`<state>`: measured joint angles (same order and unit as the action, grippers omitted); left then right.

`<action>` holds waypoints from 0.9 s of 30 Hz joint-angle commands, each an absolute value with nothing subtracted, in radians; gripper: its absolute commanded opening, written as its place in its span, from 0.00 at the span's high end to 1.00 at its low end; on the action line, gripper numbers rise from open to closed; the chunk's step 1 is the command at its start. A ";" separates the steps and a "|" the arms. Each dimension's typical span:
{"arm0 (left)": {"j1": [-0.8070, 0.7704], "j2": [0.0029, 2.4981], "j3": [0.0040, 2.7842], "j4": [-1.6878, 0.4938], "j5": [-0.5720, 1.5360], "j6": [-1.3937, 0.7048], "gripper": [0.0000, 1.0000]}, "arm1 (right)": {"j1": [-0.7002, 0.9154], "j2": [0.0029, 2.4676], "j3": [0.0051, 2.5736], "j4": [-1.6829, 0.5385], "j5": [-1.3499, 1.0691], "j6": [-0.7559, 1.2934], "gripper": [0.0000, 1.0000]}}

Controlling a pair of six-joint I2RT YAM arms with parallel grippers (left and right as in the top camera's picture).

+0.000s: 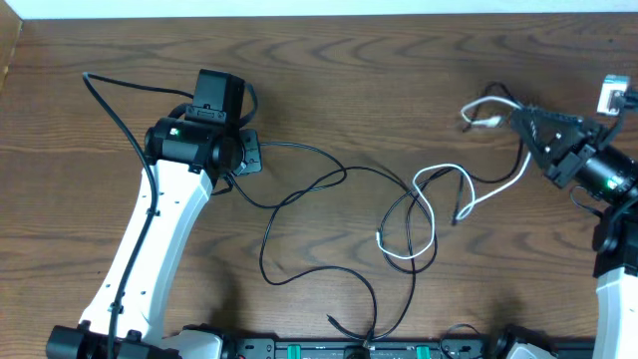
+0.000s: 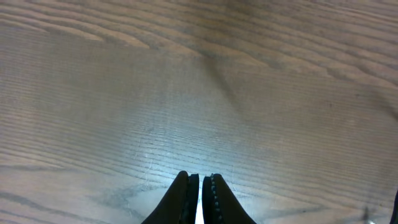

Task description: Untangle cables

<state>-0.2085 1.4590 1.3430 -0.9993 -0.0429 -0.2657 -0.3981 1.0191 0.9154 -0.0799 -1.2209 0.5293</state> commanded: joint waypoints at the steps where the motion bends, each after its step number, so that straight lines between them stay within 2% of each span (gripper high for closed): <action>1: -0.209 1.465 1.345 -0.998 -0.053 -0.267 0.92 | -0.417 1.034 0.927 -0.139 -1.225 0.435 0.01; 9: -0.209 1.465 1.345 -0.994 -0.052 -0.267 0.92 | -0.417 1.047 0.927 -0.259 -1.230 0.356 0.01; 15: -0.209 1.465 1.345 -0.973 0.036 -0.237 0.92 | -0.416 1.048 0.927 -0.353 -1.234 0.265 0.01; 22: -0.212 1.464 1.345 -0.933 0.440 0.144 0.92 | -0.362 1.048 0.927 -0.456 -1.234 0.065 0.01; 27: -0.247 1.464 1.345 -0.933 0.542 0.242 0.92 | -0.279 1.048 0.927 -0.476 -1.234 -0.014 0.01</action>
